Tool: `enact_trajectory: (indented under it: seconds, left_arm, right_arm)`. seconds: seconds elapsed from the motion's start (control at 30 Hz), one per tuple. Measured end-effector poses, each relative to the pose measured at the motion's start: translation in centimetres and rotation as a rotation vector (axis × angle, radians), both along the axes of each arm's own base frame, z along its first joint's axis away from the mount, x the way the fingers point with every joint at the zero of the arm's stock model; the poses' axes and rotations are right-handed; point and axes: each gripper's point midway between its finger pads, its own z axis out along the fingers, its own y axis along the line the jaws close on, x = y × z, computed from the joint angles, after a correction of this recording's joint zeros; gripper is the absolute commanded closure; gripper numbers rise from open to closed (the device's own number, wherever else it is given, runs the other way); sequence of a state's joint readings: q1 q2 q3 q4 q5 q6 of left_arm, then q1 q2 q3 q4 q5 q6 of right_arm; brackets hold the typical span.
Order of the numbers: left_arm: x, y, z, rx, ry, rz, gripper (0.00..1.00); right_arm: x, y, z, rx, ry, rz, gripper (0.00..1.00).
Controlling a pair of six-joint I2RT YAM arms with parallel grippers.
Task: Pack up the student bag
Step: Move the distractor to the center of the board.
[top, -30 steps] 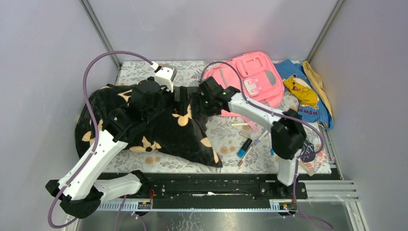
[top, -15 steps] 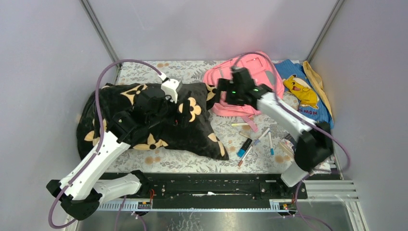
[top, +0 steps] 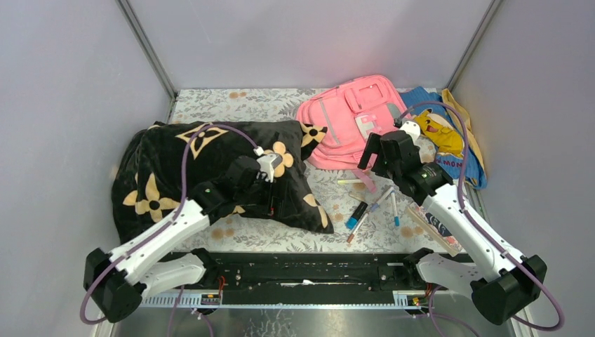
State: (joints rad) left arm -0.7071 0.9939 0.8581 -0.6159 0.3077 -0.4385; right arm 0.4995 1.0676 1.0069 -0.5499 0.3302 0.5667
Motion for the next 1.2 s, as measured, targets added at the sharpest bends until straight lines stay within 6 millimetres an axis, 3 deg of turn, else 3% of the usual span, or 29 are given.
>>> enact_trajectory:
  seconds: [0.13, 0.3, 0.53, 0.73, 0.87, 0.97, 1.2]
  left_arm:
    - [1.9, -0.9, -3.4, 0.016, 0.056, 0.079, 0.01]
    - [8.2, -0.2, -4.8, 0.026, 0.094, 0.231, 0.01]
    - [19.9, 3.9, -2.5, -0.013, 0.048, 0.422, 0.01]
    - [29.7, 4.8, -1.5, 0.018, -0.045, 0.494, 0.01]
    - [35.1, 5.9, -1.1, 0.037, -0.106, 0.553, 0.01]
    - [38.2, 7.0, -0.8, 0.04, -0.141, 0.599, 0.01]
    - [42.7, 9.1, 1.3, 0.064, -0.222, 0.659, 0.01]
  right_arm:
    - [-0.1, -0.9, -0.1, -0.025, 0.001, -0.044, 0.0]
    - [-0.1, -1.4, -0.1, -0.046, -0.006, -0.059, 0.0]
    - [-0.1, -2.5, -0.5, -0.121, 0.004, -0.063, 0.0]
    - [-0.2, -2.5, -0.6, -0.126, 0.003, -0.056, 0.0]
    - [-0.5, -2.3, -1.1, -0.121, 0.017, -0.043, 0.0]
    - [-0.8, -2.3, -1.4, -0.117, 0.025, -0.031, 0.0]
    - [-0.9, -2.1, -1.2, -0.117, 0.022, -0.009, 0.0]
